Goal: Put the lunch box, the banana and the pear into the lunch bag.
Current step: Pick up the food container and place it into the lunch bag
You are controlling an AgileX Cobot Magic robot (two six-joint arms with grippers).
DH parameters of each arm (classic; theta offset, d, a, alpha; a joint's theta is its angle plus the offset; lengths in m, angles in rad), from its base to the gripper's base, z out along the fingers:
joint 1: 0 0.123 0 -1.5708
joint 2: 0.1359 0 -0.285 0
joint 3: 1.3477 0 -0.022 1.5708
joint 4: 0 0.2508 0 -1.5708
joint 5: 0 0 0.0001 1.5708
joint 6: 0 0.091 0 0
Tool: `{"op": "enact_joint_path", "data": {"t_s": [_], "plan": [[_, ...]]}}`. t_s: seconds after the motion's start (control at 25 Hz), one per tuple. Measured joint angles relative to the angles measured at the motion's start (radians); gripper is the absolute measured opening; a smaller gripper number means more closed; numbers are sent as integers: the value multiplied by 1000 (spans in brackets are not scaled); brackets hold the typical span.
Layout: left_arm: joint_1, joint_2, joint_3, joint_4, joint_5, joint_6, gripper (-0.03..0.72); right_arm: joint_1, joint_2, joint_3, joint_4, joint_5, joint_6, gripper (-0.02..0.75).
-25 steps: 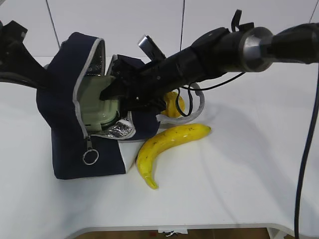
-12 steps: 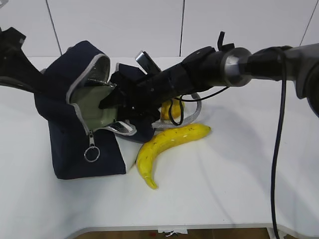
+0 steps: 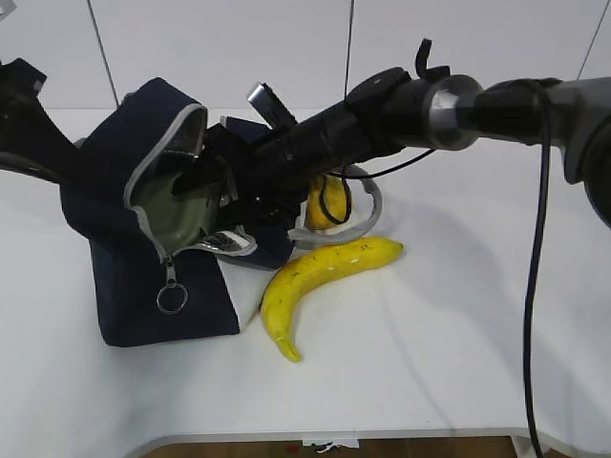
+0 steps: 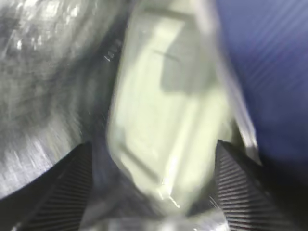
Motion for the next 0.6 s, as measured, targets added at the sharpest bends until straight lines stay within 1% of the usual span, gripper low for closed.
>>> {"op": "enact_joint_path", "data": {"t_s": [0.16,0.36,0.44,0.6], "plan": [[0,0,0,1,11,0,8,-3,1,-75,-129,80,63,613],[0,0,0,1,18,0,8,-4,2,-239,-384,211,216,605],[0,0,0,1,18,0,8,-4,2,-303,-465,267,269,601],[0,0,0,2,19,0,8,-4,2,-427,-651,309,379,594]]}}
